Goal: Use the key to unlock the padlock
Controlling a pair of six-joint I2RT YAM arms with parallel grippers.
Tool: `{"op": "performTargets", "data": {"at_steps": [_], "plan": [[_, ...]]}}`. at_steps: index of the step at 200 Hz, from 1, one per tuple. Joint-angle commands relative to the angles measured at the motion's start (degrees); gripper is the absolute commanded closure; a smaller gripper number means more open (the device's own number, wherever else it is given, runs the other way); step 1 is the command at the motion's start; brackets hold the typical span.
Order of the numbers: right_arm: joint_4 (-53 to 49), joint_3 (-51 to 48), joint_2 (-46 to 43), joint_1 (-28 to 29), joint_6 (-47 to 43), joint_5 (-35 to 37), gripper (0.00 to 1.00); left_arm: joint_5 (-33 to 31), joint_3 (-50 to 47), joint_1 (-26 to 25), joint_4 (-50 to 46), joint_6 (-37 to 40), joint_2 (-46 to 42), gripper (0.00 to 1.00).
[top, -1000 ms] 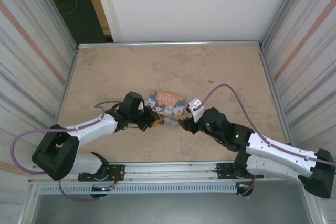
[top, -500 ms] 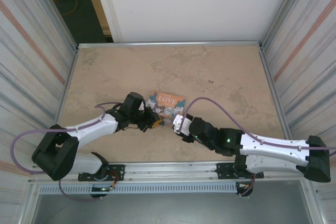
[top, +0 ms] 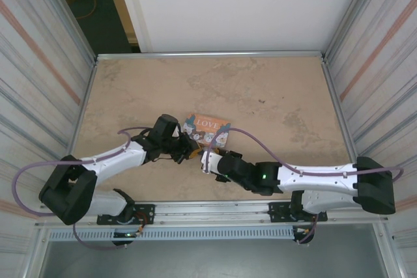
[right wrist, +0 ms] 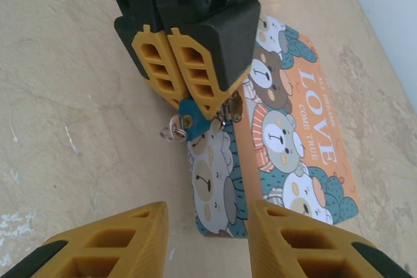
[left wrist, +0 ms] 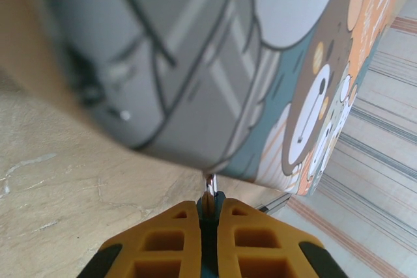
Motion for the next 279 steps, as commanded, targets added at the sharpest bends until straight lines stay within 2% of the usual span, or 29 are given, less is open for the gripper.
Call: {"op": "performTargets", "data": {"at_steps": [1,114,196,279], "plan": [[3.7,2.29,2.43,0.55,-1.17,1.27,0.64,0.1,1.58,-0.69,0.57,-0.51,-2.27,1.0],[11.63,3.72,11.97,0.48,-2.21,2.02,0.75,0.12,0.7,-0.9,1.11,-1.21,-2.93,1.0],[15.72,2.94,14.11,-1.45,0.04,2.52,0.86,0.18,0.61,-1.02,1.45,-1.58,-3.11,1.0],[15.37,0.18,13.07,-2.17,1.51,3.64,0.87,0.18,0.09,-1.02,2.74,-2.65,-3.02,1.0]]}}
